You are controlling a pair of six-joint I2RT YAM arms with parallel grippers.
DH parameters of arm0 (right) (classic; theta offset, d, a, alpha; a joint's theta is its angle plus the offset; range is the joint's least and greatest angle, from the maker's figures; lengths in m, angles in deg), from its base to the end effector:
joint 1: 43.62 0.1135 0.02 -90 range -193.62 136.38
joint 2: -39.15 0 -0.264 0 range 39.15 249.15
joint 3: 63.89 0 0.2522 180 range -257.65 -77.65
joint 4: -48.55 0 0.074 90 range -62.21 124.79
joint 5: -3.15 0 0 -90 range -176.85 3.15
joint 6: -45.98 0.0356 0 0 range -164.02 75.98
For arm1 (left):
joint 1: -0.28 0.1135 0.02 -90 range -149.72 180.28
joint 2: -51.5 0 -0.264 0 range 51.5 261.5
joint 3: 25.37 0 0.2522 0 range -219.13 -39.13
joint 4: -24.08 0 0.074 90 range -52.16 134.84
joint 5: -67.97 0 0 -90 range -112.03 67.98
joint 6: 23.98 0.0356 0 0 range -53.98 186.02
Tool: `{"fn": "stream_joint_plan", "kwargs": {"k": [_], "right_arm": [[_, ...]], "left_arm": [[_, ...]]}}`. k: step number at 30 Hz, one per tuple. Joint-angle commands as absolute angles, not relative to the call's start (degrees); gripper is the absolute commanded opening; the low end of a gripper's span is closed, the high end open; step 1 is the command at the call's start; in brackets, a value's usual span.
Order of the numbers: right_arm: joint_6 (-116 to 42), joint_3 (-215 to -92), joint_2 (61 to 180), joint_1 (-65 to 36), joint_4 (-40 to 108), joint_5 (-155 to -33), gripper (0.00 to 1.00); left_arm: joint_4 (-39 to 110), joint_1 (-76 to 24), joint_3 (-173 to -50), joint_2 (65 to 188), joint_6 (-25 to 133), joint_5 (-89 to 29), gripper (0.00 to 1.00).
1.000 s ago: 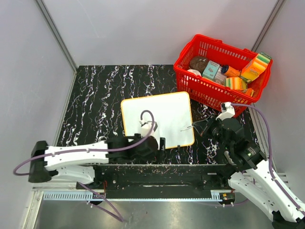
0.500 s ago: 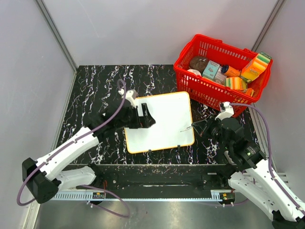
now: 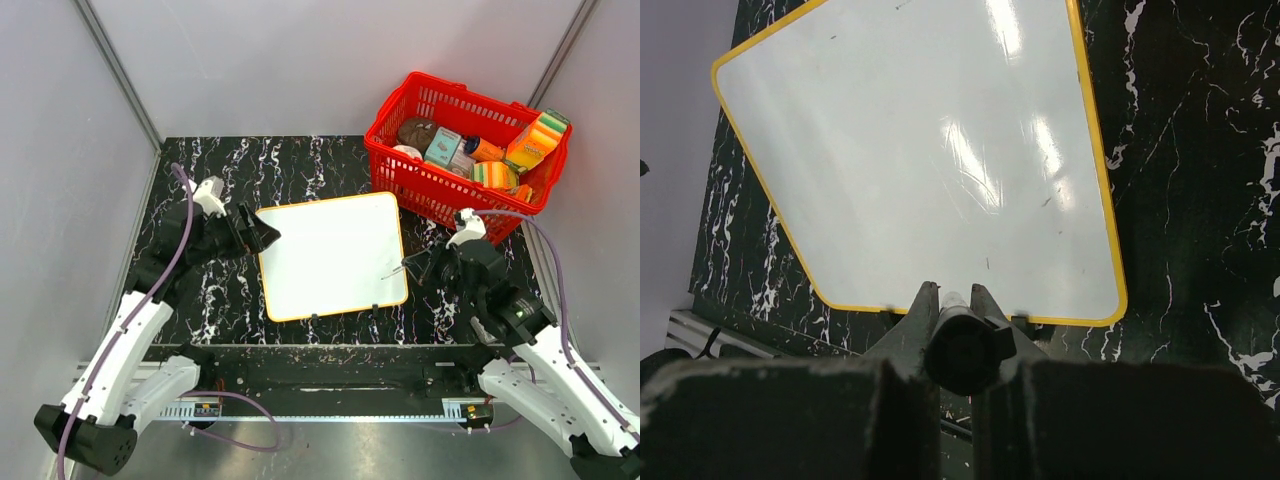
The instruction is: Write a sentence on the whiteboard
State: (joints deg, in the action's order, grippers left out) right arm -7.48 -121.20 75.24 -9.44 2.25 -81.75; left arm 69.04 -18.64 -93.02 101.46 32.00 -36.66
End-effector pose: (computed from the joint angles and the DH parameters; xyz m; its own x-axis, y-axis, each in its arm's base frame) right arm 0.1183 0.0765 0.3139 -0.5752 0.3262 -0.7501 -0.1873 0.8402 0.5090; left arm 0.1738 -0.0691 0.3426 -0.6536 -0.3482 -0.6720 0.1936 0.7814 -0.5932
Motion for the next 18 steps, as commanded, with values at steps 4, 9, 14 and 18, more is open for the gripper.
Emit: {"fn": "stream_joint_plan", "kwargs": {"k": [4,9,14,18], "right_arm": [[-10.4,-128.1,74.9,-9.3,-2.6,-83.2,0.0],[-8.8,-126.3,72.3,-9.3,-3.3,-85.5,0.0],[-8.8,-123.3,71.0,-9.3,-1.4,-86.0,0.0],[-9.5,-121.6,71.1,-9.3,3.4,-86.3,0.0]], "left_arm": [[62.9,-18.0,-86.3,96.1,32.5,-41.5,0.99],[59.9,-18.0,-80.3,91.0,33.0,-40.6,0.99],[59.6,-18.0,-76.8,87.6,31.0,-36.7,0.99],[52.7,-18.0,-73.6,84.3,31.6,-37.0,0.99]]}}
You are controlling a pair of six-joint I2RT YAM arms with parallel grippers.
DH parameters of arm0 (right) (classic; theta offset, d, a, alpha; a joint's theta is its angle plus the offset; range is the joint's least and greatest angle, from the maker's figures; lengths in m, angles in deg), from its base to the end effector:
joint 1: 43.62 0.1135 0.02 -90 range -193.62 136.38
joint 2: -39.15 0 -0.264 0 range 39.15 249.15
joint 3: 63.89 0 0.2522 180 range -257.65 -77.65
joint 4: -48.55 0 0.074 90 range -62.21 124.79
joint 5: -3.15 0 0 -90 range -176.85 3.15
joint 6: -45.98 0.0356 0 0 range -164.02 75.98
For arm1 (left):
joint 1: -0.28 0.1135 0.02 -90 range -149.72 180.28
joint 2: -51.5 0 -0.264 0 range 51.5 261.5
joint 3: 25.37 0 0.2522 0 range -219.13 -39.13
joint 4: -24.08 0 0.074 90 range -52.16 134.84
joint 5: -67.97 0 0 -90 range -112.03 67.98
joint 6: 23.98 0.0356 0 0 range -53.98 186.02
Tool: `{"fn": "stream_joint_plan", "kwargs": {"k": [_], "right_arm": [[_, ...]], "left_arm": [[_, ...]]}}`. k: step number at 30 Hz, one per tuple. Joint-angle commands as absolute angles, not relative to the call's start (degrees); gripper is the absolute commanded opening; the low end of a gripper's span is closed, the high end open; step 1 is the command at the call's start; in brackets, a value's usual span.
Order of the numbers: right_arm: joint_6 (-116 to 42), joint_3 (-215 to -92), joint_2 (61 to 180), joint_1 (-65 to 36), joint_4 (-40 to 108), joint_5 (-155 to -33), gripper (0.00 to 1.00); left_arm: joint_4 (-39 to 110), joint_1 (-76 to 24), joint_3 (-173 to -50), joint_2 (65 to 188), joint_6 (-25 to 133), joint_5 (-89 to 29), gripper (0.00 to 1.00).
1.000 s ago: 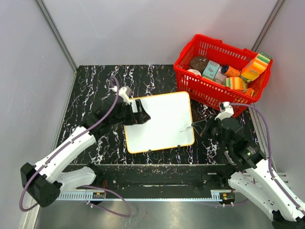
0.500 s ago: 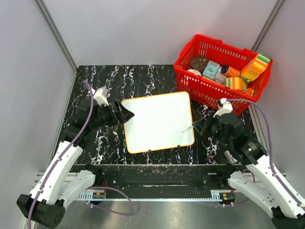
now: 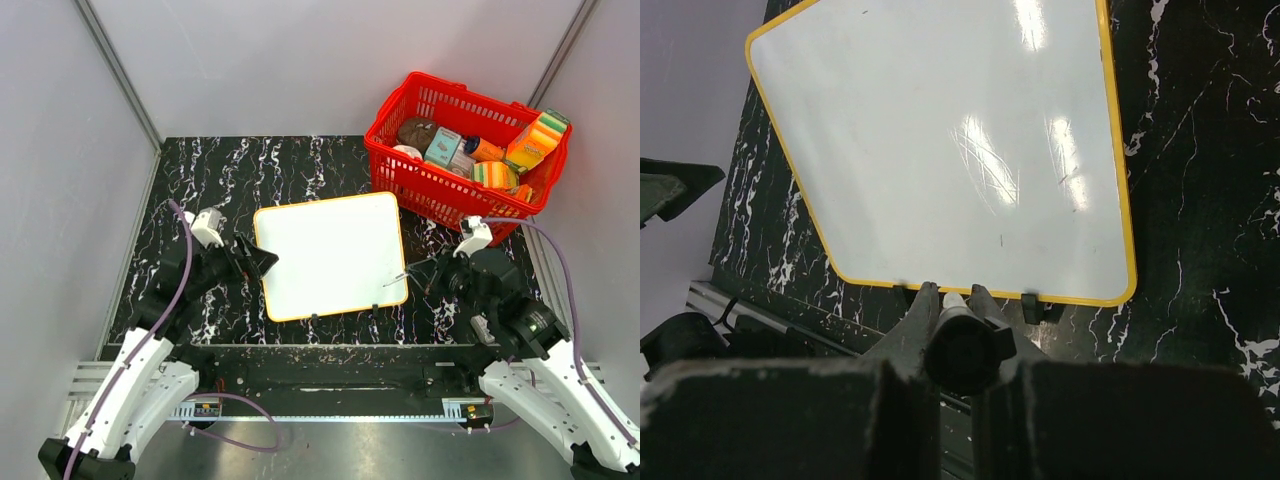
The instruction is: Write a sentence on the whiteboard
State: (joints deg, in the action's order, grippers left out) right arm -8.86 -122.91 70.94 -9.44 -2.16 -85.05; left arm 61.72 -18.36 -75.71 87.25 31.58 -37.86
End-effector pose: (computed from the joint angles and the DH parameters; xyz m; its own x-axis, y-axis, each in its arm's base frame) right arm 0.1002 0.0667 0.3243 -0.5791 0.3025 -0.7571 -0.2498 0.8181 0.5179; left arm 0.1385 -0.0570 0.2889 -0.6144 -0.3670 -0.6985 0.2399 0.7564 -0.6085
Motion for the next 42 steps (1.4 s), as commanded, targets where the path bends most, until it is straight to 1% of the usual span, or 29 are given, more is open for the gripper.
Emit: {"fn": "stream_joint_plan", "kwargs": {"k": [1,6,11,15,20,24,29,32,37,42], "right_arm": [[-9.8,-121.1,71.3,-9.3,4.5,-86.5,0.0],[-11.3,-121.2,76.1,-9.3,12.7,-89.3,0.0],[-12.5,-121.3,81.8,-9.3,19.7,-91.9,0.0],[-11.9,-119.5,84.3,-9.3,24.1,-92.4,0.0],[-12.0,-118.4,86.9,-9.3,27.3,-92.2,0.0],[-12.6,-117.6,88.5,-9.4,31.5,-93.5,0.0],[-15.2,-119.8,92.4,-9.3,32.5,-95.4,0.0],[-15.9,-120.0,93.2,-9.3,33.6,-95.6,0.0],[-15.5,-119.1,94.6,-9.3,37.2,-96.4,0.0],[-14.3,-119.1,95.0,-9.3,38.5,-97.9,0.0]], "left_arm": [[52.3,-18.0,-73.6,84.1,31.3,-36.9,0.99],[55.3,-18.0,-76.5,86.0,34.1,-34.1,0.99],[53.8,-18.0,-76.8,88.4,36.6,-32.8,0.99],[49.1,-17.9,-75.3,91.4,36.8,-32.1,0.99],[50.2,-17.2,-76.5,96.6,39.3,-31.7,0.99],[51.3,-15.7,-76.2,95.0,39.1,-29.5,0.99],[53.1,-14.1,-75.7,92.3,39.0,-25.7,0.99],[54.5,-12.4,-76.0,93.9,38.9,-24.7,0.99],[51.1,-6.2,-72.6,95.7,36.5,-32.0,0.99],[41.6,-2.7,-67.0,96.0,34.5,-41.1,0.99]]}}
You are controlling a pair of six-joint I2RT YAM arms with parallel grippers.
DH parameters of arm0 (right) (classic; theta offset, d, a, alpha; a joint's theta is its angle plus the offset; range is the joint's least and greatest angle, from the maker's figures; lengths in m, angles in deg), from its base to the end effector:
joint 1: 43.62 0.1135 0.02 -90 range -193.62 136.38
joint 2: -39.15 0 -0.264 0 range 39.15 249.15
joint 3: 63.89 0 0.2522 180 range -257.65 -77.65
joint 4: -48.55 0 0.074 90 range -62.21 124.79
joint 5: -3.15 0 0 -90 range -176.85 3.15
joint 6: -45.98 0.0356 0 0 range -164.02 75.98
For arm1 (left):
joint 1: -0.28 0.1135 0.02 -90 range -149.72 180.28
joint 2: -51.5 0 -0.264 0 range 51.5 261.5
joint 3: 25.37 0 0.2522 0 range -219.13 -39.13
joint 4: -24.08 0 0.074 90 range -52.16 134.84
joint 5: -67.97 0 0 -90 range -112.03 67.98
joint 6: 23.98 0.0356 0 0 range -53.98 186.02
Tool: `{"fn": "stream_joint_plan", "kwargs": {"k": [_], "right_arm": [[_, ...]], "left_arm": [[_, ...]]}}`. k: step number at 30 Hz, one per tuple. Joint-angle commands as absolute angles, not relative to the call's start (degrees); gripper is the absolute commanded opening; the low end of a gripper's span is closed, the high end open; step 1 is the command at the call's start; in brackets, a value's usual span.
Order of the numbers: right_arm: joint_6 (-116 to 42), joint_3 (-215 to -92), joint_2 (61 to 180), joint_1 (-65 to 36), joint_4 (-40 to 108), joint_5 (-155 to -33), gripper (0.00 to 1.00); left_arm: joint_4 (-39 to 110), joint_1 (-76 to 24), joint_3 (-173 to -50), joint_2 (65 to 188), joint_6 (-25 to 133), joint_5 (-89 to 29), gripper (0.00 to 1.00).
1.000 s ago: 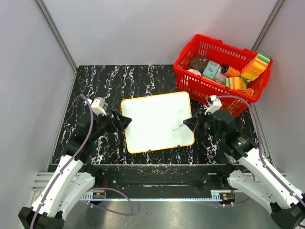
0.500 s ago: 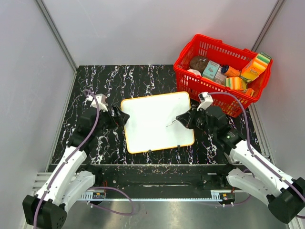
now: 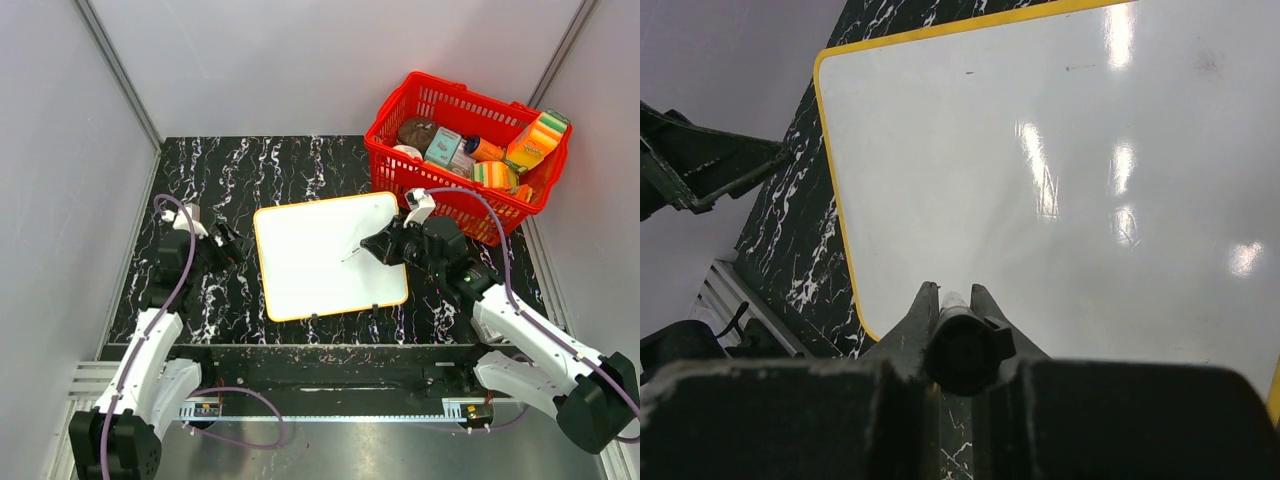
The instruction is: Write a sentence on the whiteboard
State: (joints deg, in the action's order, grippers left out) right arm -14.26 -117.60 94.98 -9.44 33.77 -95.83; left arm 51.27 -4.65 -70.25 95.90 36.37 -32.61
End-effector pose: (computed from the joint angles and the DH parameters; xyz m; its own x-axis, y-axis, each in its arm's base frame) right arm 0.1857 0.1328 0.2909 -0.5455 0.2222 -0.8081 -0.4696 0.7176 0.5143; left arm 0.1797 -0.0221 0.2513 -0.5118 -0.4439 -0.7355 -0.0061 0.8580 -0.5136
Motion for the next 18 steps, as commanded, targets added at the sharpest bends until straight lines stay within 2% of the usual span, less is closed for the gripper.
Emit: {"fn": "stream_joint_plan", "kwargs": {"k": [1,5,11,18], "right_arm": [[-14.1,-119.0,95.0,-9.3,38.8,-98.0,0.0],[-12.9,-118.6,94.5,-9.4,39.2,-99.0,0.0],[-12.2,-119.0,93.9,-9.3,39.5,-99.9,0.0],[-12.5,-120.2,95.1,-9.3,39.8,-100.4,0.0]], "left_arm": [[39.5,-2.0,-66.0,96.1,34.5,-42.9,0.99],[26.4,-1.4,-62.3,97.0,32.2,-51.4,0.99],[13.7,-1.2,-60.5,99.7,30.6,-54.9,0.99],[4.1,-1.1,-62.3,111.3,30.5,-61.5,0.91]]}}
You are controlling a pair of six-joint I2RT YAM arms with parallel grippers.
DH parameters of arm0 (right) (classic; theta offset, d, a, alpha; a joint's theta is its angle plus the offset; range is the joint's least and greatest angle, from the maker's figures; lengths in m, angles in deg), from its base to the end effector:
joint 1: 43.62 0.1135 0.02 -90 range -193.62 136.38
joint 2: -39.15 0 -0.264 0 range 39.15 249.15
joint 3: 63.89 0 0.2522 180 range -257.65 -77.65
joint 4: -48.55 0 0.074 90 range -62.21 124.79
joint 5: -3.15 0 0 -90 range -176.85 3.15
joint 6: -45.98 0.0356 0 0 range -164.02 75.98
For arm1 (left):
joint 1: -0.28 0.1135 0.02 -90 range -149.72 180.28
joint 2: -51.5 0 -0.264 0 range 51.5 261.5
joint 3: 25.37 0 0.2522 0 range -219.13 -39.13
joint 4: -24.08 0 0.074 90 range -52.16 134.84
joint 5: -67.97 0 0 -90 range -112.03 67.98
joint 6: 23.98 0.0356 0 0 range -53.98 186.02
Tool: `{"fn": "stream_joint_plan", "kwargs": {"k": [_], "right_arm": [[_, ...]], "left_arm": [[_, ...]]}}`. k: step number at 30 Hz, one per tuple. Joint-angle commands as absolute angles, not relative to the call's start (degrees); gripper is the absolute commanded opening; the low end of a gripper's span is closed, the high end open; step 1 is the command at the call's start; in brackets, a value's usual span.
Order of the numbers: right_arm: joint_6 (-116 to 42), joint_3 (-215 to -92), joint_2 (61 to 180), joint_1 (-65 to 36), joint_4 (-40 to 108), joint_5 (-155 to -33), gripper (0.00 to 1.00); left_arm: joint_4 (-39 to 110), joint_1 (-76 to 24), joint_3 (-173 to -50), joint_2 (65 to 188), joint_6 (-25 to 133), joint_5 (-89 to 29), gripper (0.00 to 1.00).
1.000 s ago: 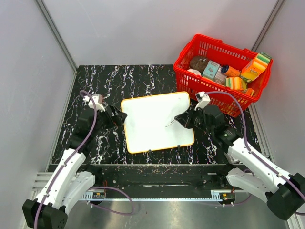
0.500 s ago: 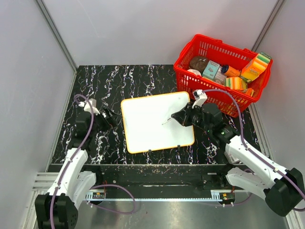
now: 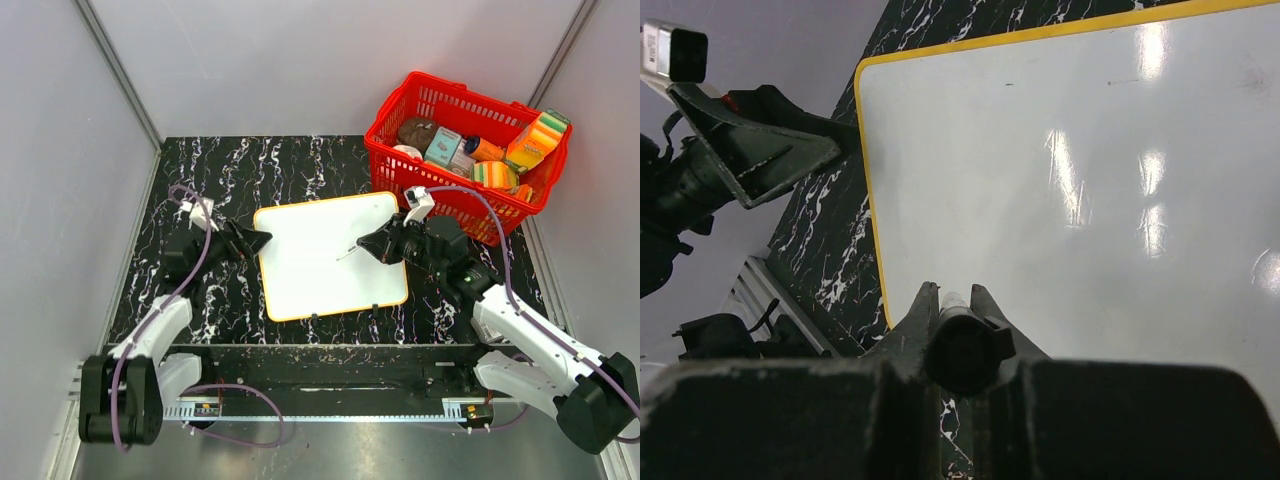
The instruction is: Write a sentence on the whiteboard
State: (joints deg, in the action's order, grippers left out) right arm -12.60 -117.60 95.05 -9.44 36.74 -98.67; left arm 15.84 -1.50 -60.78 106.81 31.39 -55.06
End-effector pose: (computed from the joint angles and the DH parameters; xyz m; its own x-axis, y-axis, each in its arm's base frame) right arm 0.1859 0.1350 0.2961 -0.5432 0.2479 -0.8022 -0.5052 0.6666 0.5481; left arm 0.2079 -0.0259 0.2237 -0.4842 -0.4616 -0.7433 0.3457 0.6794 -0.6472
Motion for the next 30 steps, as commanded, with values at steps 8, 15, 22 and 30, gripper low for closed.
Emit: {"fn": "stream_joint_plan", "kwargs": {"k": [8,15,22,30], "right_arm": [[-13.0,-120.4,97.0,-9.4,41.4,-100.2,0.0],[-13.3,-120.9,99.0,-9.4,42.7,-100.9,0.0],[-13.2,-121.2,101.3,-9.3,45.0,-101.4,0.0],[-14.0,-122.9,103.4,-9.3,45.7,-102.4,0.0]], "left_arm": [[-3.3,-1.1,-63.2,116.9,31.0,-65.9,0.86],[-7.3,-1.1,-63.8,121.6,30.5,-68.8,0.67],[-8.7,-1.2,-62.3,122.3,30.8,-70.4,0.44],[-10.8,-1.2,-58.0,122.6,30.7,-71.0,0.19]]}}
